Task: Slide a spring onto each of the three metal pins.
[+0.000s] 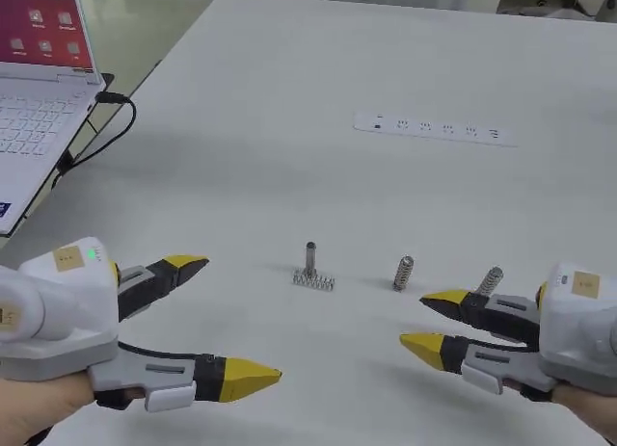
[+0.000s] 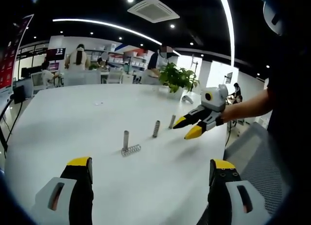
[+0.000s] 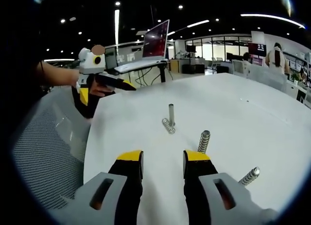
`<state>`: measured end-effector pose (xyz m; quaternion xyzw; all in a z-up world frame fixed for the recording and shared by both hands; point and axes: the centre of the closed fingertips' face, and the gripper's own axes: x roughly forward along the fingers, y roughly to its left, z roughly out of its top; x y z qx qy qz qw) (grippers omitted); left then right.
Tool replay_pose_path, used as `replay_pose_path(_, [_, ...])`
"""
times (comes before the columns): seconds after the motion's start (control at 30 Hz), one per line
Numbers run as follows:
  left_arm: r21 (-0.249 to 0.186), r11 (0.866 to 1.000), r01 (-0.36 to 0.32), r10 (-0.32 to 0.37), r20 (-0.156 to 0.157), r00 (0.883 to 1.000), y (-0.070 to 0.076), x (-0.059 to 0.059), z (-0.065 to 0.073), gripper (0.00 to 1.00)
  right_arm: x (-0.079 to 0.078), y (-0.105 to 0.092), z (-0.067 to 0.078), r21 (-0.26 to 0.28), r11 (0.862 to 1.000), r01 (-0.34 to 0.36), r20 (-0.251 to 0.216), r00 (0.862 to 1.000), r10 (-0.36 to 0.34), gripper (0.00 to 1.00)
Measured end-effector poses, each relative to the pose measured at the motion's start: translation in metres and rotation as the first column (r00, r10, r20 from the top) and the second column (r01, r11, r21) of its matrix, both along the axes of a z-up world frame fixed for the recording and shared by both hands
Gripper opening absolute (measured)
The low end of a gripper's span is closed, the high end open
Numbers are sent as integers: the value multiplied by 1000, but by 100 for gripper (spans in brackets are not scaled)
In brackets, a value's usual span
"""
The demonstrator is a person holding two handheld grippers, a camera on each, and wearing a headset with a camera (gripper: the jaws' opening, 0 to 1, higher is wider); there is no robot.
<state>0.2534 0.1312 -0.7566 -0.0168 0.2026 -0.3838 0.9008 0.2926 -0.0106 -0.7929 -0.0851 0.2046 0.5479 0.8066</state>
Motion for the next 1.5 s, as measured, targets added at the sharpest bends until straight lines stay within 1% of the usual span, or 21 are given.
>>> replay_pose_path(0.27, [5,1000,-5,5,-6,1000,3,-3,-2,98,7,29,5,13,999,-38,16,999,38,31])
replay_pose_path(0.4, [3,1000,-9,9,-8,1000,3,-3,-2,98,12,39,7,16,998,-54,20,998,54,31])
replay_pose_path(0.5, [3,1000,-8,8,-10,1000,3,-4,-3,97,14,47,5,-3,997,-83,27,996,84,30])
replay_pose_path(0.7, [5,1000,-10,10,-17,1000,4,-5,-6,97,20,60,6,-13,995,-103,38,994,103,30])
replay_pose_path(0.77, [7,1000,-10,10,-19,1000,5,-6,-6,97,22,65,2,-40,992,-116,55,992,118,29])
replay_pose_path(0.97, [4,1000,-14,15,-21,1000,6,-6,-6,97,28,77,-2,-55,991,-121,53,991,124,28])
replay_pose_path(1.07, [5,1000,-12,12,-23,1000,6,-6,-7,97,28,81,-11,-111,983,-149,68,985,157,28])
replay_pose_path(1.17, [4,1000,-13,13,-23,1000,6,-7,-7,97,28,86,-14,-116,981,-157,67,984,165,27])
replay_pose_path(1.23, [6,1000,-14,14,-24,1000,7,-7,-8,97,30,88,-17,-123,980,-154,66,984,163,27])
replay_pose_path(1.4, [8,1000,-17,17,-26,1000,9,-9,-8,97,37,92,-27,-160,978,-133,65,987,145,24])
replay_pose_path(1.5, [8,1000,-21,21,-28,999,11,-10,-9,97,39,95,-32,-170,977,-129,62,988,142,23])
